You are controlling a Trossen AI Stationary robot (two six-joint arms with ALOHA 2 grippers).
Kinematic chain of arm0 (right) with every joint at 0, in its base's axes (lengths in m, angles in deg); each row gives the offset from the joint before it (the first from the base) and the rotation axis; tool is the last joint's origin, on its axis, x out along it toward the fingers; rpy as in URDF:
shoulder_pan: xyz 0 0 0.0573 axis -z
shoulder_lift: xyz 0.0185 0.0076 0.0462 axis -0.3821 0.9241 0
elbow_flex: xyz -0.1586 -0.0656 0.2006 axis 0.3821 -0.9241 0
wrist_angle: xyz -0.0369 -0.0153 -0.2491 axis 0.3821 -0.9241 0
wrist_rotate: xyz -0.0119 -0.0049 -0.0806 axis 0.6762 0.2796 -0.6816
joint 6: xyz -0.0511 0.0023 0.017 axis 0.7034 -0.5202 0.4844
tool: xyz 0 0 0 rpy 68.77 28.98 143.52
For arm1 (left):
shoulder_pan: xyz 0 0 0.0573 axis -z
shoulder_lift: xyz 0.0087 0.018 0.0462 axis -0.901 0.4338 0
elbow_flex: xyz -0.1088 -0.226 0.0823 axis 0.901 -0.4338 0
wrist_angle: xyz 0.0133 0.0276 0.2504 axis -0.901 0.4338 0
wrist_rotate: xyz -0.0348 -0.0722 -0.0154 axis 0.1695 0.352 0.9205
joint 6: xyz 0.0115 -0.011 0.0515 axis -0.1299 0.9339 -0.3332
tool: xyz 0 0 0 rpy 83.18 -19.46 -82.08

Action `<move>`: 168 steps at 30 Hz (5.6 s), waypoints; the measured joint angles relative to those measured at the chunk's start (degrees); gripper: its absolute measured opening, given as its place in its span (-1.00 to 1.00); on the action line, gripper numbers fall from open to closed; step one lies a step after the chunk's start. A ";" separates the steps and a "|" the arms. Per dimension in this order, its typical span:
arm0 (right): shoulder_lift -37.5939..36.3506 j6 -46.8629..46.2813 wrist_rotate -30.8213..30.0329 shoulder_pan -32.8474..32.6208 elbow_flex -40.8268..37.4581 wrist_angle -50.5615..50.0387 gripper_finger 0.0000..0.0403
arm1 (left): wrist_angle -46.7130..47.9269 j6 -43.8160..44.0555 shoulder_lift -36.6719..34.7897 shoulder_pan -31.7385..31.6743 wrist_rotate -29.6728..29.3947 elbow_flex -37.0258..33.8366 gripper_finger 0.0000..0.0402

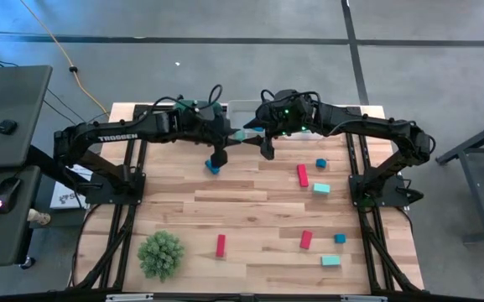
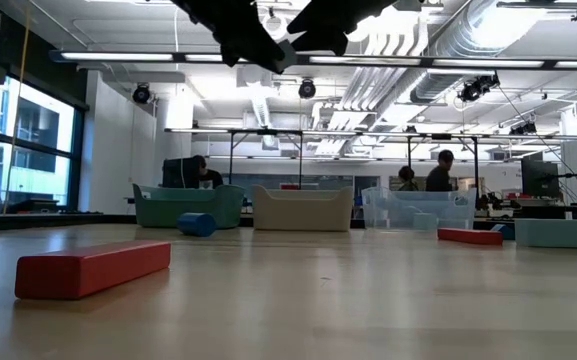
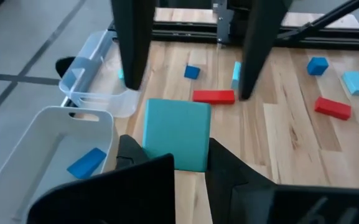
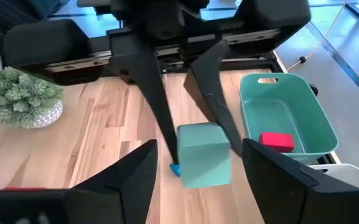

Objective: Sort & place blocks by color
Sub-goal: Put the light blue block into the transparent bin, then put the red block into the green bin

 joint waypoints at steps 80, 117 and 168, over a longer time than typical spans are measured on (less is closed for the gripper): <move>-0.20 -5.14 -31.85 20.82 -0.02 -13.14 -0.45 | -4.97 1.65 0.02 -6.88 -3.16 0.00 -0.14; 21.82 -9.12 -13.09 32.74 -0.09 -29.68 -0.45 | -4.97 1.69 0.02 -7.72 -9.59 0.00 -0.14; 22.42 -8.93 -13.95 30.46 13.73 -47.39 -0.08 | -4.56 6.60 0.02 -7.69 -11.01 0.00 -0.14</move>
